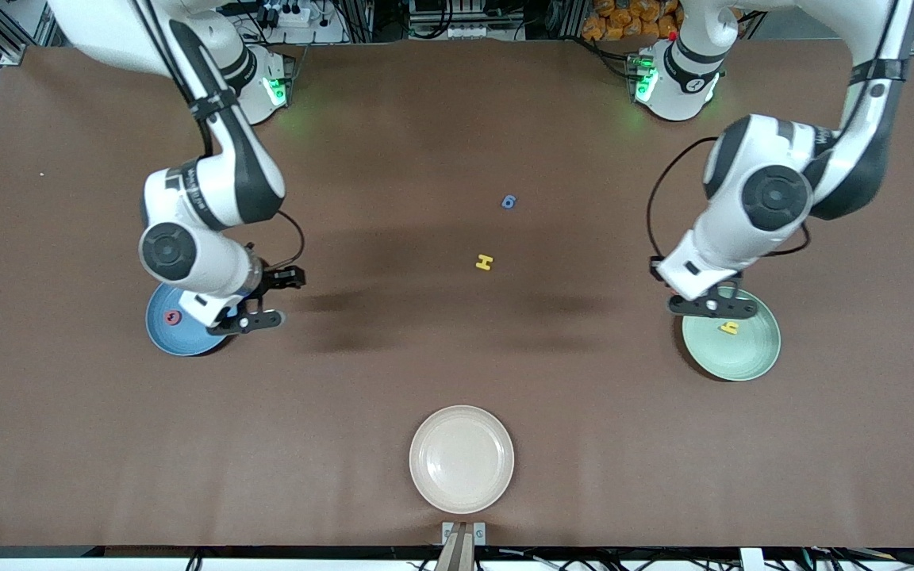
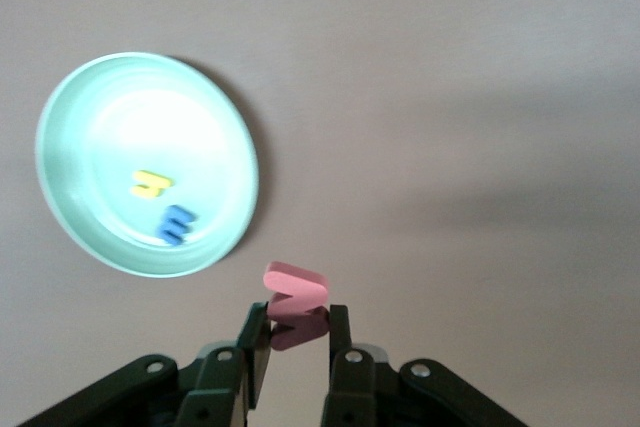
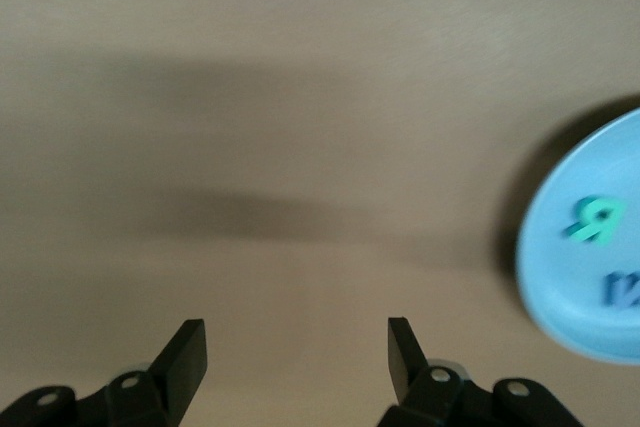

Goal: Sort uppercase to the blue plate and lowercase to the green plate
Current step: 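Carry the pink N to the green plate while the right gripper reaches H, then release the N on the green plate while the right gripper grasps H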

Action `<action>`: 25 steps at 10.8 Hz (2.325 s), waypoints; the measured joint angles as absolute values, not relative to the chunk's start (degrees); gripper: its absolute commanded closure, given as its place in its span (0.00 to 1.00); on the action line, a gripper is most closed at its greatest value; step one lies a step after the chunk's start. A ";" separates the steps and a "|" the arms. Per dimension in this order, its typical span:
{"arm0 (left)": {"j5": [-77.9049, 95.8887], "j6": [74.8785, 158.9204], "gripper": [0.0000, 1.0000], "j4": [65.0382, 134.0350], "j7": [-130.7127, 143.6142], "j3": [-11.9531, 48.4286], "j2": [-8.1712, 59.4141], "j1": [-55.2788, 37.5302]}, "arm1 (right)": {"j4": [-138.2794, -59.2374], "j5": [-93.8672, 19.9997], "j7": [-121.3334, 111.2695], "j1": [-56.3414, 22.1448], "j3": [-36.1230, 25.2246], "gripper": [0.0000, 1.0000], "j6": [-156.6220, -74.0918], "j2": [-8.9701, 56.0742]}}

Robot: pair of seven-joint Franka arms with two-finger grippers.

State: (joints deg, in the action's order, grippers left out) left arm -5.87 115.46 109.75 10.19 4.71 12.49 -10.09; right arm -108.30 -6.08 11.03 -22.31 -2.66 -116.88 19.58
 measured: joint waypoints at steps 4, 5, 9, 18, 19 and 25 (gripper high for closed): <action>-5.38 115.14 1.00 111.73 6.97 3.51 14.23 -5.59 | -105.69 -6.23 30.52 -29.28 2.07 0.18 -117.15 19.61; -5.38 115.15 1.00 111.84 6.37 3.52 15.22 -4.55 | -104.81 -6.24 33.99 -30.62 2.72 0.18 -117.43 19.97; -4.42 115.35 1.00 111.86 -1.85 3.48 18.63 1.80 | -99.27 -6.25 46.61 -36.58 3.05 0.18 -120.96 24.99; -2.14 117.25 1.00 111.79 -2.12 3.59 22.03 3.01 | -87.50 -0.69 67.29 -45.74 3.96 0.20 -131.70 40.64; -2.08 117.43 1.00 111.78 -2.11 3.57 22.49 3.08 | -87.39 0.51 68.72 -46.44 3.98 0.21 -133.10 41.74; -1.93 121.30 0.77 111.42 -1.98 3.35 25.64 3.52 | -86.82 5.12 72.99 -48.09 4.01 0.28 -136.62 45.79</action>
